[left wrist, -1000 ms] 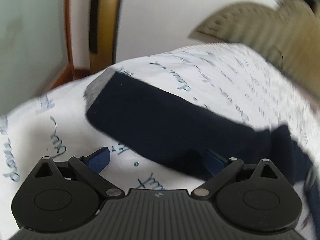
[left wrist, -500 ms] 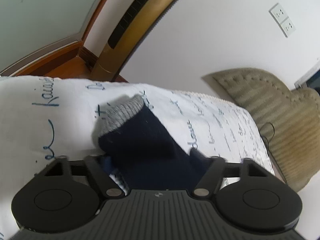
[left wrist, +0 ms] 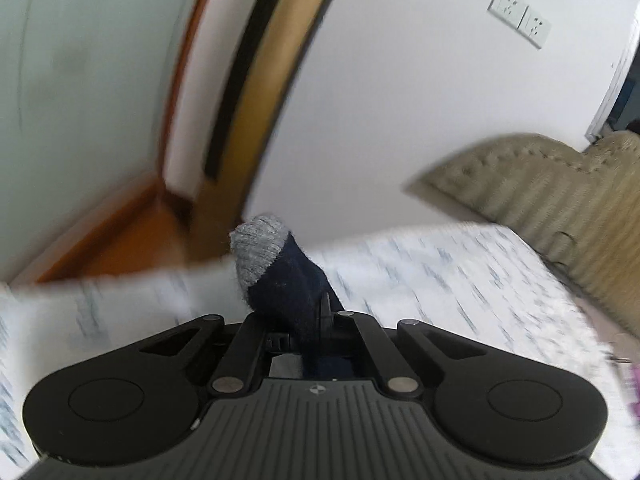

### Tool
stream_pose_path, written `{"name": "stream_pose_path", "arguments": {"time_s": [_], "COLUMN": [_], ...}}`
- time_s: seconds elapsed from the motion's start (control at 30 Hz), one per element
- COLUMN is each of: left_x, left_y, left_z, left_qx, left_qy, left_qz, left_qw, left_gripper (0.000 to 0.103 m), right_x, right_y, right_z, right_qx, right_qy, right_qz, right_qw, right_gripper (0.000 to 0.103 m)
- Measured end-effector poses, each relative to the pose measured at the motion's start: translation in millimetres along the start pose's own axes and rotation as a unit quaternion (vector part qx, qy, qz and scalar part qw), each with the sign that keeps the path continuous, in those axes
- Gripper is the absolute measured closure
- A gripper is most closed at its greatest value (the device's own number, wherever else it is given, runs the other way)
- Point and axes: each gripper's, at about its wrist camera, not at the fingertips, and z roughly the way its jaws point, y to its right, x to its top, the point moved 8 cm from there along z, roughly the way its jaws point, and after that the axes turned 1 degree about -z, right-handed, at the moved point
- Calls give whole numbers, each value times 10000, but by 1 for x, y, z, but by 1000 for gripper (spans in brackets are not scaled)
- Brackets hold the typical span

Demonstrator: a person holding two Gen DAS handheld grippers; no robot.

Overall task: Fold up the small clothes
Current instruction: 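Lift the navy cuff with the left gripper and lay it across the folded sleeve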

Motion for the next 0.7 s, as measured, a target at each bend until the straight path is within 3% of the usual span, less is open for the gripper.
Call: {"name": "stream_pose_path", "arguments": {"time_s": [0.13,0.27,0.47,0.7], "left_x": [29,34,-1,-72], "left_y": [6,32,114,193], "left_z": [-8,-2,-26,-59], "left_qx": [611,735,-38,-982], "left_qy": [711,661,608,232], "left_qz": [461,654,1446,2240], "left_qw": [9945,9930,9876,9694], "left_gripper": [102,102,102,102], "right_x": [-1,-2,-2,-6], "right_y": [14,25,36,53], "right_z": [-4,-6,-9,-15], "right_qx": [-51,-62,-113,-165], "right_qy": [45,45,98,103], "right_qz": [143,291,407,612], "right_qw": [9999,9995,9991,9979], "right_gripper": [22,22,21,21]}}
